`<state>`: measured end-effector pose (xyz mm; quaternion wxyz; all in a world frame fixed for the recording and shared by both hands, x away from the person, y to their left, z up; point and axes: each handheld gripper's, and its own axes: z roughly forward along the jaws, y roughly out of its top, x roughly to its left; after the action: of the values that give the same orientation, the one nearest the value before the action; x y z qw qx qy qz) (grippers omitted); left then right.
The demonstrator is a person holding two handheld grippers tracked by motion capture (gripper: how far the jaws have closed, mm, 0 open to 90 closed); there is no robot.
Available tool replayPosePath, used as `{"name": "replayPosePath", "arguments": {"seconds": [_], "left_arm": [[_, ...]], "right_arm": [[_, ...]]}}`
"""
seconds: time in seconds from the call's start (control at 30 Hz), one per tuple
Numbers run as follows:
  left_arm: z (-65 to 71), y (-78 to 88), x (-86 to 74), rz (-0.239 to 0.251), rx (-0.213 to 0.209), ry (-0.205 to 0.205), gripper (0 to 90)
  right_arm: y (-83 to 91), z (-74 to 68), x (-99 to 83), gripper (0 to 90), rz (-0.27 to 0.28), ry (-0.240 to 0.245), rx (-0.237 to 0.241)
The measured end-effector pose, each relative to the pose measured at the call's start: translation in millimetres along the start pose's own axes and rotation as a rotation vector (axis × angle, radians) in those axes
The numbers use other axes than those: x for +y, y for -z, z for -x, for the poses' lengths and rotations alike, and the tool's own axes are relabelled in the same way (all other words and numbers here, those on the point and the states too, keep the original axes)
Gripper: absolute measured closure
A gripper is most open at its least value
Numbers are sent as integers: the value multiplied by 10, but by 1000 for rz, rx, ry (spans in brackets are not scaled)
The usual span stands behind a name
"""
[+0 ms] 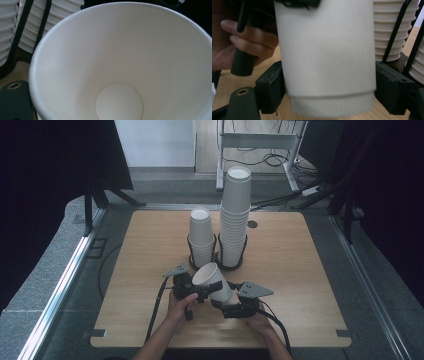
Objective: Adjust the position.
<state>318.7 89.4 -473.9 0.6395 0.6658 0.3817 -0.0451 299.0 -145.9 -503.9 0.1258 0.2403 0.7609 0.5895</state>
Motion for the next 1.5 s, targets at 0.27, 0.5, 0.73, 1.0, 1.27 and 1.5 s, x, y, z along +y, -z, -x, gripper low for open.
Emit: {"name": "replayPosePath", "arguments": {"seconds": [0.27, 0.5, 0.73, 1.0, 1.27, 1.5], "left_arm": [[36, 98, 39, 13, 49, -44, 128], [52, 171, 56, 10, 118, -86, 130], [54, 209, 70, 26, 120, -93, 130], [84, 267, 91, 27, 164, -144, 131], [82, 316, 84, 8, 222, -183, 130], [59, 346, 47, -21, 277, -220, 130]], "right_arm": [[-12, 4, -15, 142, -37, 1, -5], [-2, 16, -35, 139, -64, 13, -16], [-8, 16, -54, 139, -88, 16, -16], [-31, -9, -80, 138, -124, 26, -1], [-31, -11, -89, 138, -139, 28, -2], [-9, 5, -90, 139, -144, 24, -7]]}}
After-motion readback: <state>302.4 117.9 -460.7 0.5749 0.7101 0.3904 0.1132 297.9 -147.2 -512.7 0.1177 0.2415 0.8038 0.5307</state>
